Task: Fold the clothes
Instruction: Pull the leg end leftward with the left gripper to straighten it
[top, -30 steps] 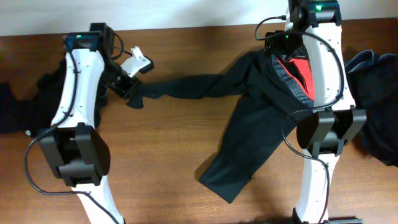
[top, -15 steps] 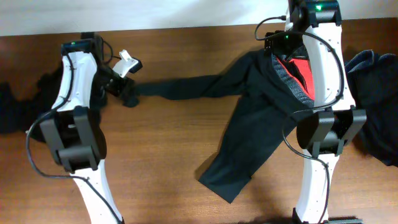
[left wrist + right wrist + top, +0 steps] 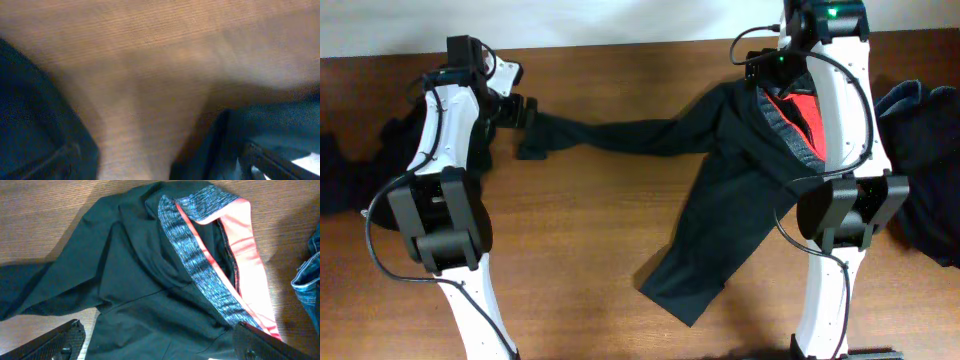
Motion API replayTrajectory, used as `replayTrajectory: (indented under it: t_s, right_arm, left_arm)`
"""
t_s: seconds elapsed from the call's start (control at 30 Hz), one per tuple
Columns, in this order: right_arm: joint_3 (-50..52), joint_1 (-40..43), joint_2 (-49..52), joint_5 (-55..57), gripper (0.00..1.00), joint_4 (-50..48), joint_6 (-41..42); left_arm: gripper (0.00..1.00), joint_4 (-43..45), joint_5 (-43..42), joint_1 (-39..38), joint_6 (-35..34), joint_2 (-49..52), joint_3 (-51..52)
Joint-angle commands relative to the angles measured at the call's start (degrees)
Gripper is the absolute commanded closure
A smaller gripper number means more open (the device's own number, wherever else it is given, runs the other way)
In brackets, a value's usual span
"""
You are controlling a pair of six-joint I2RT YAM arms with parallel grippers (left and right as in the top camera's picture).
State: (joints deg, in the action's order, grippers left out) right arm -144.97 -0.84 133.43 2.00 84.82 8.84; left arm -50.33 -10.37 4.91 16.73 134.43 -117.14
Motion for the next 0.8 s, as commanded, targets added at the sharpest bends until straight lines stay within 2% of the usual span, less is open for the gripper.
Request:
replayTrajectory:
  t_s: [0.0, 0.1, 0.2, 0.5, 0.77]
  right_arm:
    - [0.17, -0.39, -0.94, -0.33, 0.01, -0.22, -0.02]
    - [0.83, -0.39, -0.94, -0.33, 0.01, -0.22, -0.02]
    - [1.42, -0.39, -0.94, -0.31, 0.01, -0.22, -0.04]
    - [1.57, -0.39, -0.94, -0.31, 0.01, -1.53, -0.02]
    - [1.57, -0.39, -0.94, -0.33, 0.01, -1.73, -0.02]
  left_arm:
    - [0.0, 4.44, 6.64, 0.04, -5.51, 0.24, -0.11]
    - [0.0, 6.62, 10.49, 0.04, -6.23, 0.24, -0.11]
    - [0.0, 4.52, 10.8, -0.02, -6.47, 0.22, -0.28]
    - [0.0, -16.83, 9.22, -1.7, -8.76, -1.11, -8.85]
    - [0.0, -29.24, 8.63, -5.4, -8.48, -4.5, -13.7]
